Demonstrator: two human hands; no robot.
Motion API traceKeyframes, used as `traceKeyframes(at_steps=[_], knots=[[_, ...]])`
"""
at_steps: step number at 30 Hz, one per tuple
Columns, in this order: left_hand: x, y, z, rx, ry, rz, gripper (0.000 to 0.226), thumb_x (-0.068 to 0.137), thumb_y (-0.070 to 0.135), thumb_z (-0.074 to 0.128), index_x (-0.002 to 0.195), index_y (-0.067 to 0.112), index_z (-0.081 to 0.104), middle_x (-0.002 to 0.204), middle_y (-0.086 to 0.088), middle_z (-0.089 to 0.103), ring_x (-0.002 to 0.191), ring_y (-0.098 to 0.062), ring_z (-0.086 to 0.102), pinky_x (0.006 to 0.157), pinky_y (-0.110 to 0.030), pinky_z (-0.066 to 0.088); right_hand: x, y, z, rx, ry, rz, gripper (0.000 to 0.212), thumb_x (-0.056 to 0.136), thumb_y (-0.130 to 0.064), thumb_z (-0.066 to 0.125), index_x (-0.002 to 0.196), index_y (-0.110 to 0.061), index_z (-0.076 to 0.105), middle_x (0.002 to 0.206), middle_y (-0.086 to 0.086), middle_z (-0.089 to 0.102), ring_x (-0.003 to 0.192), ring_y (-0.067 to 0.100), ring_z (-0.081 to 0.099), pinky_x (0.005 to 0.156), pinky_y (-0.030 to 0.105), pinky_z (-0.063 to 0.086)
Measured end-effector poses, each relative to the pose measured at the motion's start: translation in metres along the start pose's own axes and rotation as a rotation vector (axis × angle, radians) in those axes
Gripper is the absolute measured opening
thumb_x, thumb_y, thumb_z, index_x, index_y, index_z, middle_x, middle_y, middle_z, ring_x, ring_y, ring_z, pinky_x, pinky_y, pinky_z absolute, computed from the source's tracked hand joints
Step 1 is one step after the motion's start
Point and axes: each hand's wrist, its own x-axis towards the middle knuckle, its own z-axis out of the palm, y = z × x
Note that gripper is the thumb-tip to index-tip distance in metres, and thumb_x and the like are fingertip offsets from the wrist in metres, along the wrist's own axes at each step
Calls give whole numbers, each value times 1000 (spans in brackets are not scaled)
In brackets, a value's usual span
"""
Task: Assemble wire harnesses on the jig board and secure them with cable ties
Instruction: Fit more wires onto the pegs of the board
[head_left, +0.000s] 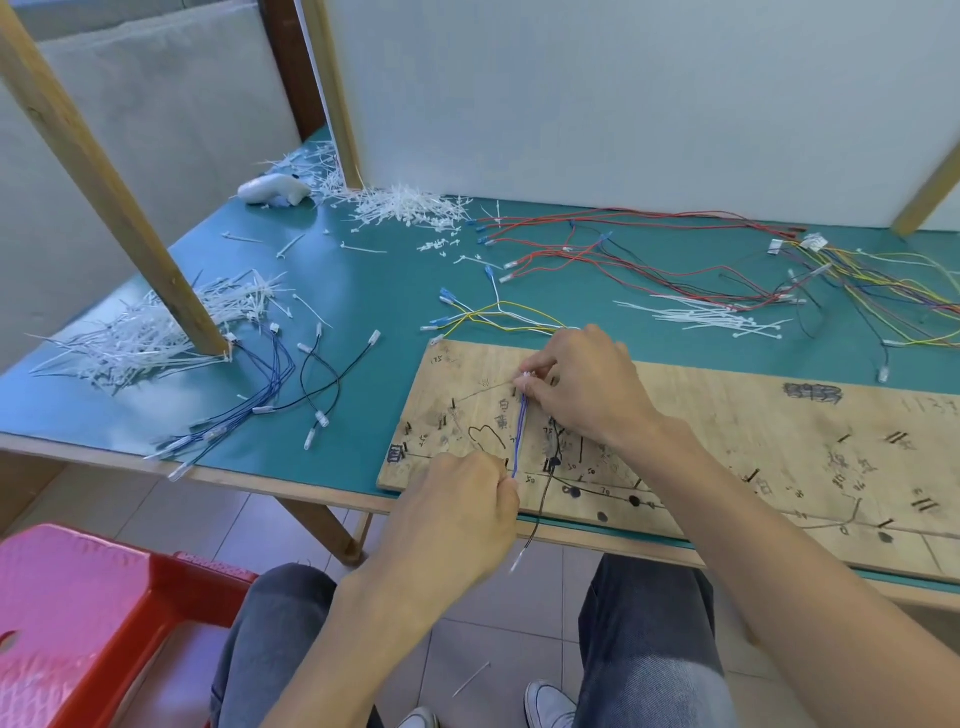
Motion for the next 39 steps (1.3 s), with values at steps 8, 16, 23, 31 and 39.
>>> traceKeyframes(at_steps=[8, 16, 23, 31, 39], knots=[[7, 0, -16, 72, -65, -34, 35, 96, 24, 47, 62, 19, 38, 60, -1, 48, 51, -19, 41, 45, -31, 24, -56, -32, -5, 97, 29, -301, 17, 96, -27, 71, 111, -25, 79, 105, -8, 68, 107, 21, 53, 92, 44, 47], [10, -30, -42, 34, -63, -51, 33, 94, 41, 64, 71, 18, 70, 61, -1, 64, 60, -24, 61, 53, -37, 51, -92, -33, 14, 287, 1, -184, 10, 92, -11, 77, 95, -20, 82, 91, -6, 71, 92, 13, 60, 108, 39, 43], [26, -59, -83, 3, 48, 50, 23, 92, 37, 75, 70, 34, 71, 64, 15, 64, 67, -2, 56, 59, -22, 35, -95, -44, 24, 298, 82, -92, 15, 92, -9, 76, 91, -23, 81, 85, -9, 62, 86, 13, 51, 107, 42, 43], [62, -62, -73, -38, 49, 109, 18, 92, 29, 77, 77, 38, 74, 78, 8, 73, 76, -11, 65, 71, -28, 48, -107, -50, 38, 209, 286, -131, 14, 92, -7, 77, 99, -18, 83, 82, -4, 61, 89, 25, 56, 97, 47, 48], [68, -67, -66, -62, 43, 129, 11, 96, 29, 73, 86, 31, 78, 80, 7, 72, 83, -16, 65, 78, -34, 52, -109, -47, 45, 152, 355, -164, 16, 89, -8, 77, 96, -21, 82, 85, -3, 58, 91, 25, 51, 90, 44, 44]])
